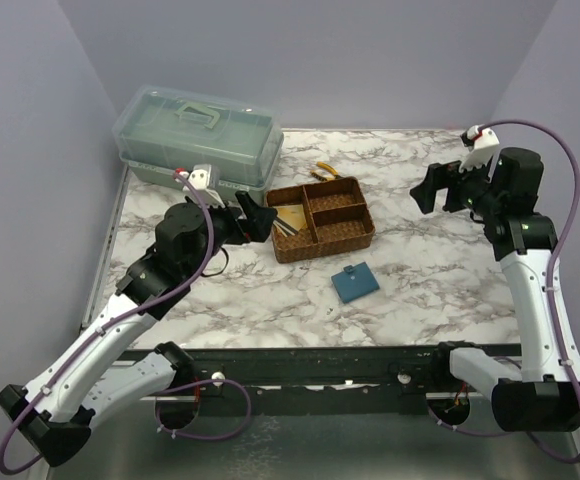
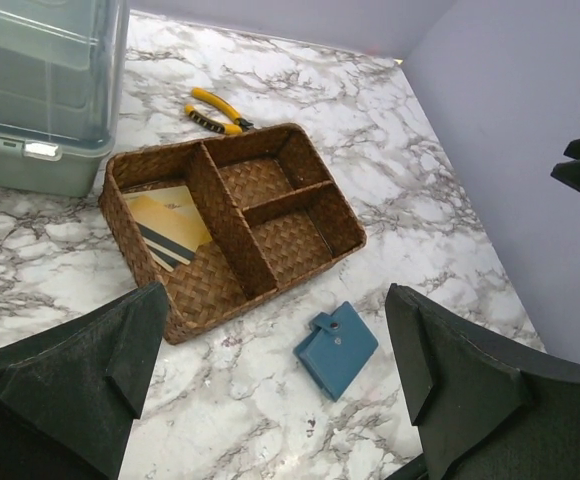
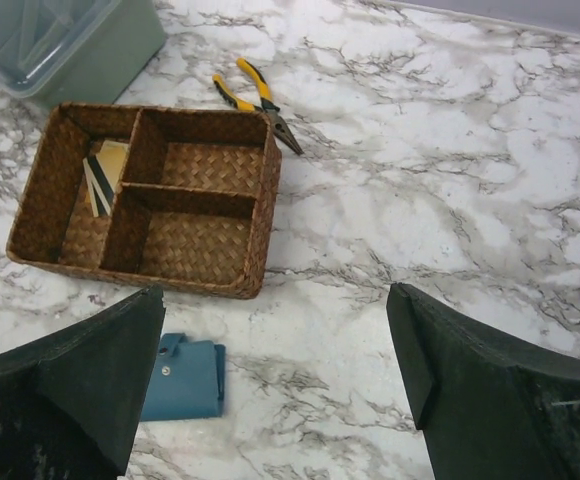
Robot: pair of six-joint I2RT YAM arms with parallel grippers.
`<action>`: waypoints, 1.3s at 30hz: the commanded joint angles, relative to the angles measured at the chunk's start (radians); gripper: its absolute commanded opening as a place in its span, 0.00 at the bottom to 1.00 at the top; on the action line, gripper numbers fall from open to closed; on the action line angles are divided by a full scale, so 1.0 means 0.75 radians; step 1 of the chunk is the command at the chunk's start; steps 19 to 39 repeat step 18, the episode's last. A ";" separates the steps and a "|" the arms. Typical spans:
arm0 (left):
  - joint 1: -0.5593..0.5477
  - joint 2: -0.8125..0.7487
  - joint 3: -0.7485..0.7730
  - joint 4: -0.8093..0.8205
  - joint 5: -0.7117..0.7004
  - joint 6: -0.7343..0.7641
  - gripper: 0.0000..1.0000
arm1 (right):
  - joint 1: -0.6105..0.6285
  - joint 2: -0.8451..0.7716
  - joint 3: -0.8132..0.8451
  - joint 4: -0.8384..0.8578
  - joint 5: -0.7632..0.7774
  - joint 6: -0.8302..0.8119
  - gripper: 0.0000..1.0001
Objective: Take the credit cards out of the card holder
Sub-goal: Reset both arms
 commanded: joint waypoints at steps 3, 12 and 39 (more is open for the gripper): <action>0.014 -0.018 0.078 -0.130 -0.041 0.042 0.99 | -0.004 -0.068 -0.001 0.006 0.087 0.174 1.00; 0.018 -0.036 0.077 -0.179 -0.058 0.053 0.99 | -0.022 -0.092 -0.002 0.029 0.096 0.248 1.00; 0.018 -0.052 0.078 -0.193 -0.082 0.075 0.99 | -0.067 -0.097 0.000 0.018 -0.017 0.224 1.00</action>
